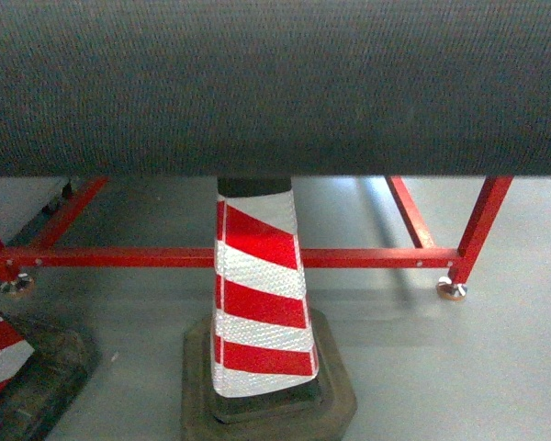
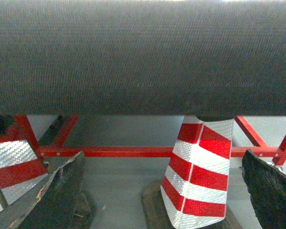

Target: Pick blue part to blue bin on bottom shelf

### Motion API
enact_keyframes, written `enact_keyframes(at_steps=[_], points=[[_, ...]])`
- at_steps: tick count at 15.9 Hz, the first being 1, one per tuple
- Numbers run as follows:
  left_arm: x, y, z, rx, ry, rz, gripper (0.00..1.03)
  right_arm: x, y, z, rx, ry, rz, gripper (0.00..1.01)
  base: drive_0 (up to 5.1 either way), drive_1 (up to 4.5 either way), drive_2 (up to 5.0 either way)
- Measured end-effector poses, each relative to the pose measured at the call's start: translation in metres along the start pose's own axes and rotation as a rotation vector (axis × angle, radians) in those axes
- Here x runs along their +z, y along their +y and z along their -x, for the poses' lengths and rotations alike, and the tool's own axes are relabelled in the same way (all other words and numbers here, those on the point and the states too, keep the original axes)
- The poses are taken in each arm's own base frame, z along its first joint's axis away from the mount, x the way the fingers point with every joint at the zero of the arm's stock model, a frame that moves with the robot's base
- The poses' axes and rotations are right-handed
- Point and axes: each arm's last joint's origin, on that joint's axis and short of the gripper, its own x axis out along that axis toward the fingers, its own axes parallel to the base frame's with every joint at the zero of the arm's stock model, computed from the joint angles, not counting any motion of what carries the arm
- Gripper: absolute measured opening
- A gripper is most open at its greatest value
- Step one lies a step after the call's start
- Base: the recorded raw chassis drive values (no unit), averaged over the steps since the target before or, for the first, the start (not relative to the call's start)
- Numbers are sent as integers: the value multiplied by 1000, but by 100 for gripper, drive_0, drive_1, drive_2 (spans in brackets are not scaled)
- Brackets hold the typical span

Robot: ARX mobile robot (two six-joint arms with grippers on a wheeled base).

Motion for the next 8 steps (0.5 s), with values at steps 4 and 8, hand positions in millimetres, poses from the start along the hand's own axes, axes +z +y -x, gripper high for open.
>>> enact_keyframes(at_steps=[4, 8], points=[[0, 0, 0, 1, -1, 0, 98, 0, 0, 0, 0, 0, 0, 98, 0, 0, 0], [0, 0, 0, -2, 0, 0, 98, 0, 0, 0, 0, 2, 0, 98, 0, 0, 0]])
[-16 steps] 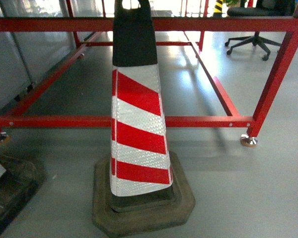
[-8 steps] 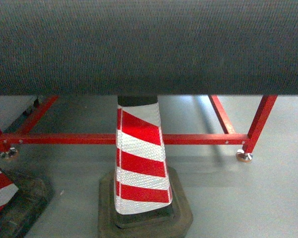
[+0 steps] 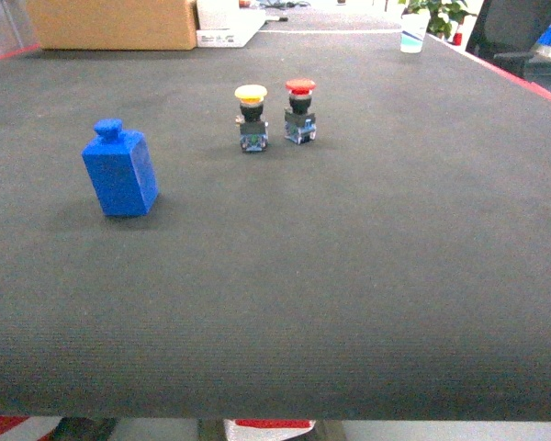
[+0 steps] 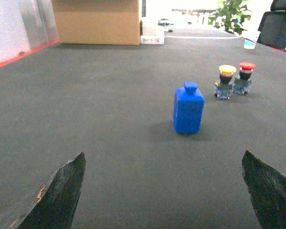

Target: Pick blue part to blue bin on bottom shelf

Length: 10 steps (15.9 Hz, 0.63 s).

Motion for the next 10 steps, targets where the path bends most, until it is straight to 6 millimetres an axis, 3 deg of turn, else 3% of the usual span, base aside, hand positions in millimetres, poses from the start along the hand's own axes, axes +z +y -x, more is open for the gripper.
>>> enact_keyframes(at_steps=[10], points=[[0, 0, 0, 1, 0, 0, 98, 0, 0, 0, 0, -1, 0, 98, 0, 0, 0]])
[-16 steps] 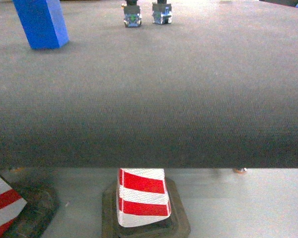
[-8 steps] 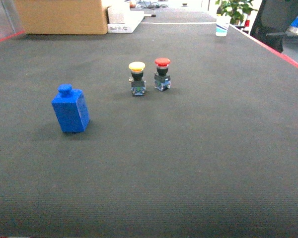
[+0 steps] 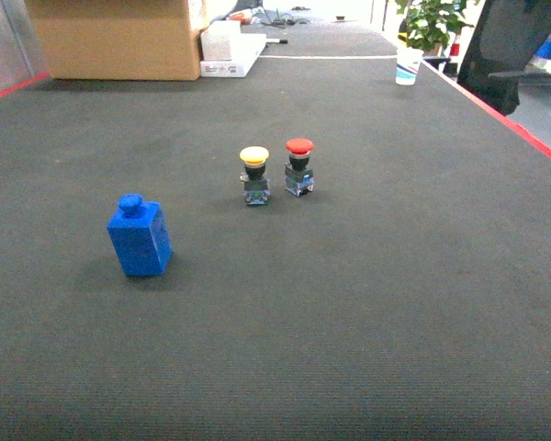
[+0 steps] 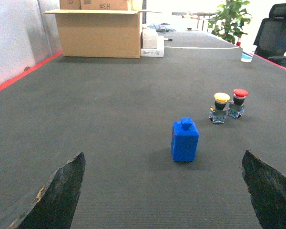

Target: Pick blue part to blue bin on bottom shelf

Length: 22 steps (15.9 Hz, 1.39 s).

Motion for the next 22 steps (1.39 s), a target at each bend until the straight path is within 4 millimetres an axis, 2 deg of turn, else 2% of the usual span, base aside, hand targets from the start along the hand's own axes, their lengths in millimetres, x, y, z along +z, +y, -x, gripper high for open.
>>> enact_keyframes(at_steps=[22], points=[[0, 0, 0, 0, 0, 0, 98, 0, 0, 0, 0, 0, 0, 98, 0, 0, 0]])
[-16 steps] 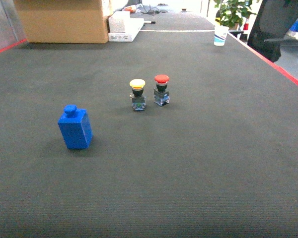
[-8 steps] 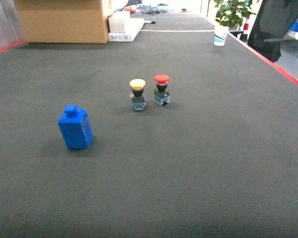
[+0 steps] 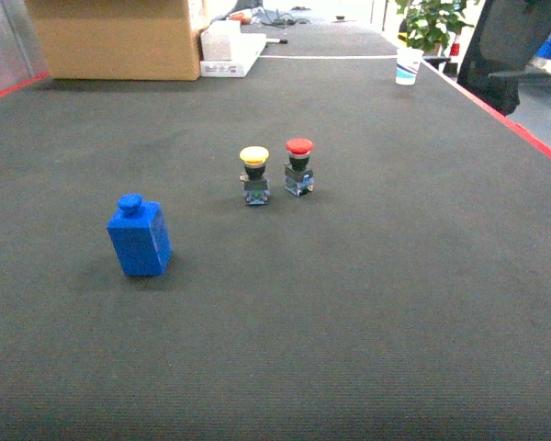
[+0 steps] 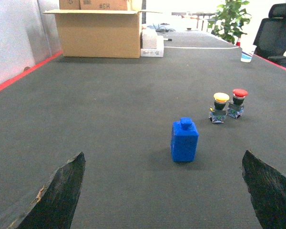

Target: Pick blue part to blue bin on bottom shelf

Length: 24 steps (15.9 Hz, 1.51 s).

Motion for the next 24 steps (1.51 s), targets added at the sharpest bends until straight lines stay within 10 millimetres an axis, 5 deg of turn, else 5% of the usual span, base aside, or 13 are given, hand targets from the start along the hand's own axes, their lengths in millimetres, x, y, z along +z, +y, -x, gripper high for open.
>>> enact_keyframes(at_steps=[24], points=[[0, 0, 0, 0, 0, 0, 98, 0, 0, 0, 0, 0, 0, 98, 0, 0, 0]])
